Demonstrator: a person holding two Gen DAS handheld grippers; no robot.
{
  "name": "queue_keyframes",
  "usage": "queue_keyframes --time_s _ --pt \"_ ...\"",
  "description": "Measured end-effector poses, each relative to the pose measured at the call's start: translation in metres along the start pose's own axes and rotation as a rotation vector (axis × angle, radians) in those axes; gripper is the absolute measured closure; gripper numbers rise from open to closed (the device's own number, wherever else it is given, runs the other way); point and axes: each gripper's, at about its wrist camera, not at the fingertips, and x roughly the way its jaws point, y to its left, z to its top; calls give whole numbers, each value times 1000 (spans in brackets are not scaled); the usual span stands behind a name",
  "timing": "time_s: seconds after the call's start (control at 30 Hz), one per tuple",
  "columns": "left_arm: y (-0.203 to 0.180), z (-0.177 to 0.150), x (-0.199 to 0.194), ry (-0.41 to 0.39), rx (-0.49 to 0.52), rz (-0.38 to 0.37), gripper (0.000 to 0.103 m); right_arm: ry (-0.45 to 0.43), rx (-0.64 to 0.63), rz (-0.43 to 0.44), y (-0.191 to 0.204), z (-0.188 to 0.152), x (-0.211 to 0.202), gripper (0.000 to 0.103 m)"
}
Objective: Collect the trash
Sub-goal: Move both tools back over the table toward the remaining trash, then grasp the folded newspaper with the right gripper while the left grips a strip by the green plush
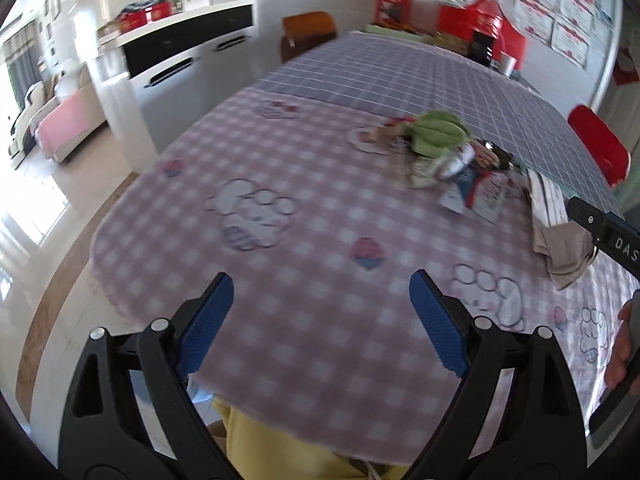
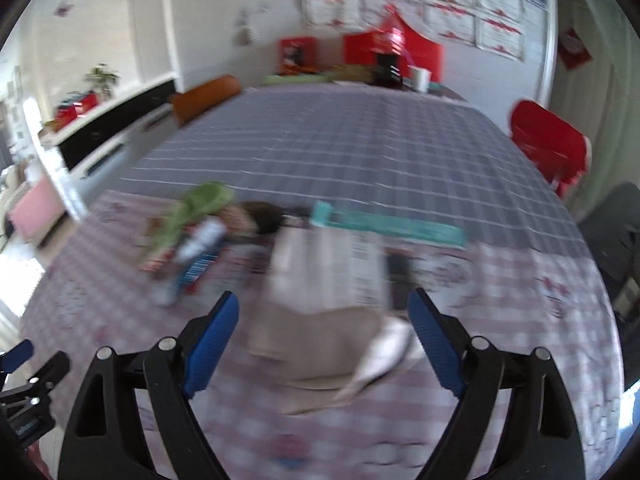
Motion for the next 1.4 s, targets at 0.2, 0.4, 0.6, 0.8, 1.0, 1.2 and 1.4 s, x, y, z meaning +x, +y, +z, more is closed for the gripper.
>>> queue_keyframes --time_s 0.2,0.4,0.6,0.8,1.0,1.2,1.4 --pt "-28 0 8 32 51 -36 15 119 42 -24 -40 -1 25 18" --pt "-45 5 16 54 74 -43 15 167 72 -21 -52 -12 41 20" --pt "-59 14 24 73 75 -68 15 120 61 30 -56 -10 37 83" --pt "-61 30 32 61 70 -50 15 64 135 53 -74 -3 20 98" --pt "-57 59 54 56 46 -20 15 4 186 56 -95 9 4 98" --pt "-70 83 86 57 85 3 15 5 208 52 -105 18 7 98" --pt "-76 86 106 49 83 1 78 32 222 45 -108 18 21 98"
